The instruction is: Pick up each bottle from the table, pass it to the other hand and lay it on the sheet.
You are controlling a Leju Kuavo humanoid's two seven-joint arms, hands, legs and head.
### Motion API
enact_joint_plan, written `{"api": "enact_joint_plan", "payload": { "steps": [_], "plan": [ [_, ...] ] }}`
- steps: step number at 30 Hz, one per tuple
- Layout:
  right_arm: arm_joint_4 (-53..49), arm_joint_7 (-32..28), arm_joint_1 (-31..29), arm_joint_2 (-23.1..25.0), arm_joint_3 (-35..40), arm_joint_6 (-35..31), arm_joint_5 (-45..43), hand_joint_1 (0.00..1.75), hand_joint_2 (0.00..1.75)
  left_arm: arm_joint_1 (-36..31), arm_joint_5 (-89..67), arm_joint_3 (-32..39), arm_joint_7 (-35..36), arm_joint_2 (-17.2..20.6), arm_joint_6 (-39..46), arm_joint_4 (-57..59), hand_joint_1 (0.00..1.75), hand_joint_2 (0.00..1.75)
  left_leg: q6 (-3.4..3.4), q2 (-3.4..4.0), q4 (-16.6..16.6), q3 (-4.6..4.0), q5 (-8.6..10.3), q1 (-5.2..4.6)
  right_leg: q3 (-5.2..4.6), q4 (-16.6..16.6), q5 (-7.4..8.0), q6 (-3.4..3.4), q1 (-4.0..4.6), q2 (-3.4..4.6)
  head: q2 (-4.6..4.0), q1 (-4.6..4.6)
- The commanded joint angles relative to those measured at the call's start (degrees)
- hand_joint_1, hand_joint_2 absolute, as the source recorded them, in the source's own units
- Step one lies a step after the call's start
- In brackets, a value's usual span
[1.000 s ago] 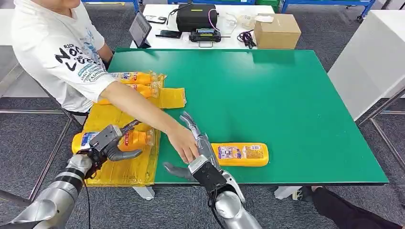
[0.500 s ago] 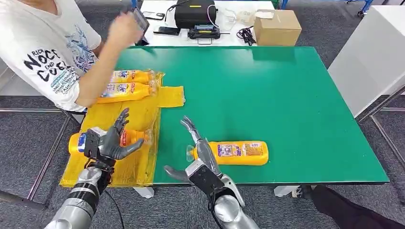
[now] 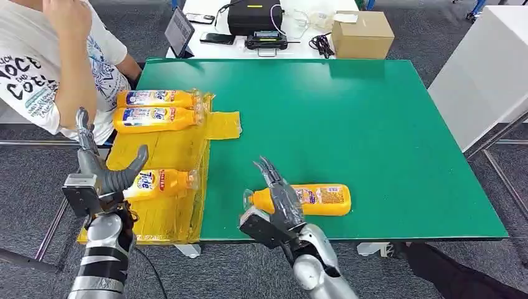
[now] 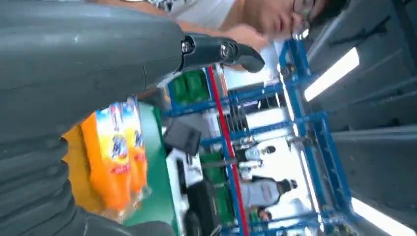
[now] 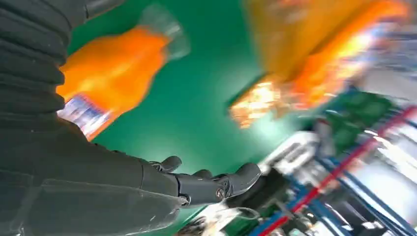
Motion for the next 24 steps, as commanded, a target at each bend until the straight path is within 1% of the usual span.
{"api": "enact_joint_plan", "payload": {
  "steps": [1, 3, 4, 5, 6, 7, 8, 11, 12, 14, 18, 22, 24],
  "plan": [
    [4.64, 5.9, -4.4, -14.35, -1.07, 7.39, 4.62, 0.0, 1.75, 7.79, 0.74, -2.03, -0.28, -1.26, -3.2, -3.38, 0.0, 1.75, -0.05, 0.02, -0.07, 0.28, -0.07, 0.03, 0.3, -0.13, -0.04, -0.08, 0.04, -0.01, 0.0, -0.02],
    [4.19, 6.78, -4.57, -16.07, -0.45, 9.19, 4.8, 0.0, 1.75, 7.92, 0.89, -1.74, -0.1, -1.36, -4.58, -2.25, 0.0, 1.75, -0.1, -0.02, -0.01, 0.33, -0.15, 0.1, 0.4, -0.11, -0.12, -0.13, 0.11, -0.06, 0.0, -0.02],
    [4.27, 7.1, -4.74, -16.32, -0.31, 9.66, 4.63, 0.0, 1.75, 7.74, 0.82, -1.52, -0.1, -1.43, -4.7, -1.64, 0.0, 1.75, -0.06, -0.04, -0.03, 0.19, -0.07, 0.01, 0.22, -0.07, -0.06, -0.07, 0.02, -0.04, 0.0, -0.04],
    [4.27, 7.1, -4.74, -16.32, -0.31, 9.66, 4.63, 0.0, 1.75, 7.74, 0.82, -1.52, -0.1, -1.43, -4.7, -1.64, 0.0, 1.75, -0.1, 0.0, -0.01, 0.27, -0.13, 0.07, 0.32, -0.09, -0.1, -0.13, 0.08, -0.01, 0.0, 0.0],
    [4.27, 7.1, -4.74, -16.32, -0.31, 9.66, 4.63, 0.0, 1.75, 7.74, 0.82, -1.52, -0.1, -1.43, -4.7, -1.64, 0.0, 1.75, -0.07, -0.01, 0.0, 0.13, -0.07, 0.03, 0.16, -0.04, -0.06, -0.08, 0.05, -0.02, 0.0, -0.04],
    [4.33, 7.19, -4.91, -16.24, -0.29, 9.76, 4.59, 0.0, 1.75, 7.53, 0.85, -1.48, -0.1, -1.45, -4.72, -1.33, 0.0, 1.75, -0.11, 0.05, 0.02, 0.24, -0.14, 0.08, 0.27, -0.05, -0.1, -0.14, 0.11, 0.02, 0.0, -0.02],
    [4.44, 7.24, -5.03, -16.19, -0.11, 9.84, 4.58, 0.0, 1.75, 7.16, 0.86, -1.37, -0.11, -1.45, -4.8, -0.82, 0.0, 1.75, -0.07, 0.02, 0.02, 0.1, -0.07, 0.04, 0.12, -0.02, -0.04, -0.09, 0.07, 0.0, 0.0, -0.04],
    [4.42, 7.31, -5.02, -16.02, -0.01, 9.87, 4.56, 0.0, 1.75, 7.06, 0.85, -1.34, -0.11, -1.45, -4.81, -0.87, 0.0, 1.75, -0.1, 0.08, 0.04, 0.15, -0.11, 0.1, 0.15, -0.01, -0.06, -0.13, 0.12, 0.05, 0.0, -0.02],
    [4.55, 7.84, -5.18, -16.23, 0.33, 10.26, 4.71, 0.0, 1.75, 7.03, 0.77, -1.4, 0.22, -1.41, -5.16, -0.73, 0.0, 1.75, -0.07, 0.05, 0.03, 0.09, -0.08, 0.09, 0.09, -0.01, -0.04, -0.09, 0.1, 0.02, 0.0, -0.04],
    [4.93, 8.65, -5.25, -17.07, 1.23, 10.66, 4.69, 0.0, 1.75, 7.09, 3.33, -0.36, 2.98, -2.36, -7.64, 0.06, 0.0, 1.75, -0.12, 0.08, 0.02, 0.23, -0.13, 0.15, 0.25, -0.05, -0.07, -0.16, 0.16, 0.04, 0.0, -0.04],
    [5.63, 8.68, -3.68, -18.32, 1.63, 10.75, 4.77, 0.0, 1.75, 9.03, 0.89, -3.41, 2.41, -3.01, -7.71, 1.46, 0.0, 1.75, -0.05, -0.02, -0.06, 0.22, -0.09, 0.08, 0.25, -0.09, -0.07, -0.08, 0.08, -0.04, 0.0, -0.04],
    [8.19, 8.66, -4.07, -17.61, 2.17, 11.0, 4.75, 0.0, 1.75, 8.66, 0.32, -5.52, 3.01, -2.91, -8.22, 4.04, 0.0, 1.75, -0.06, 0.0, -0.06, 0.22, -0.1, 0.07, 0.25, -0.1, -0.07, -0.09, 0.09, -0.02, 0.0, -0.02],
    [8.5, 9.96, -4.07, -17.14, 2.82, 8.83, 7.3, 0.0, 1.75, 8.56, 0.18, -5.98, 3.23, -2.96, -8.42, 4.6, 0.0, 1.75, -0.1, 0.03, -0.06, 0.31, -0.14, 0.1, 0.36, -0.13, -0.1, -0.15, 0.12, 0.0, 0.0, -0.02]
  ]
}}
